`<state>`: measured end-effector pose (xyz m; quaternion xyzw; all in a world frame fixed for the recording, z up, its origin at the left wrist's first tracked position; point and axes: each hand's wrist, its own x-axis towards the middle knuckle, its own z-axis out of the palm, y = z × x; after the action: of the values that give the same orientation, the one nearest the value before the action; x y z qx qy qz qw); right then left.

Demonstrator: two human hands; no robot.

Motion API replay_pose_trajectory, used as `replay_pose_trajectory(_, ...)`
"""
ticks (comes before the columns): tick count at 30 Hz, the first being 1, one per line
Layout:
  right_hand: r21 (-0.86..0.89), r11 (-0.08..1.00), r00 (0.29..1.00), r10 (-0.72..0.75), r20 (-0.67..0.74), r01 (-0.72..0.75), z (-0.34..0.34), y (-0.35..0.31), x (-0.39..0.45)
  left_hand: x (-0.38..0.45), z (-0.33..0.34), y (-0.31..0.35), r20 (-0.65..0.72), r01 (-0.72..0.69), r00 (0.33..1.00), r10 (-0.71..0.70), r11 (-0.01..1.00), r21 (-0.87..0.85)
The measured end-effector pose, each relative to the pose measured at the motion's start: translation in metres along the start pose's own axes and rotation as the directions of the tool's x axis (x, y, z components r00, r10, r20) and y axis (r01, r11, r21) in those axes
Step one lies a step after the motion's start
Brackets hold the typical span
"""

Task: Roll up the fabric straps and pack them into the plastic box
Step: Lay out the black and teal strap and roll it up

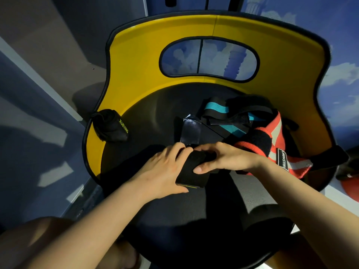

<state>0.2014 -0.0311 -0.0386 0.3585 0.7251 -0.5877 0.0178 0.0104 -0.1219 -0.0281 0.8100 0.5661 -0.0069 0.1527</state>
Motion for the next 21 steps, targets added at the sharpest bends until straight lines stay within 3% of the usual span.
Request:
replay_pose_trajectory(3, -0.089, 0.996, 0.998, 0.023, -0.054, -0.028, 0.006, 0.001, 0.002, 0.004, 0.0, -0.004, 0.037, 0.027, 0.999, -0.026, 0.999, -0.038)
replay_pose_trajectory(7, -0.263, 0.964, 0.98, -0.084, -0.181, 0.034, 0.022, 0.0, 0.0, 0.013, -0.004, -0.011, 0.118, 0.082, 0.99, -0.07, 0.992, -0.099)
replay_pose_trajectory(11, -0.549, 0.835, 0.938, -0.218, -0.27, 0.036, 0.024, 0.0, -0.008, 0.021, -0.008, -0.015, 0.207, 0.108, 0.975, -0.079, 0.986, -0.131)
replay_pose_trajectory(16, -0.734, 0.664, 0.911, -0.377, -0.165, 0.141, 0.026, 0.01, -0.013, 0.029, -0.016, -0.017, 0.274, 0.181, 0.954, -0.117, 0.959, -0.22)
replay_pose_trajectory(18, -0.757, 0.639, 0.893, -0.411, -0.183, 0.139, 0.033, 0.017, -0.009, 0.032, -0.018, -0.019, 0.304, 0.208, 0.943, -0.134, 0.952, -0.225)
replay_pose_trajectory(21, -0.68, 0.716, 0.887, -0.405, -0.224, 0.156, 0.027, 0.019, -0.003, 0.035, -0.02, -0.018, 0.301, 0.2, 0.942, -0.146, 0.967, -0.158)
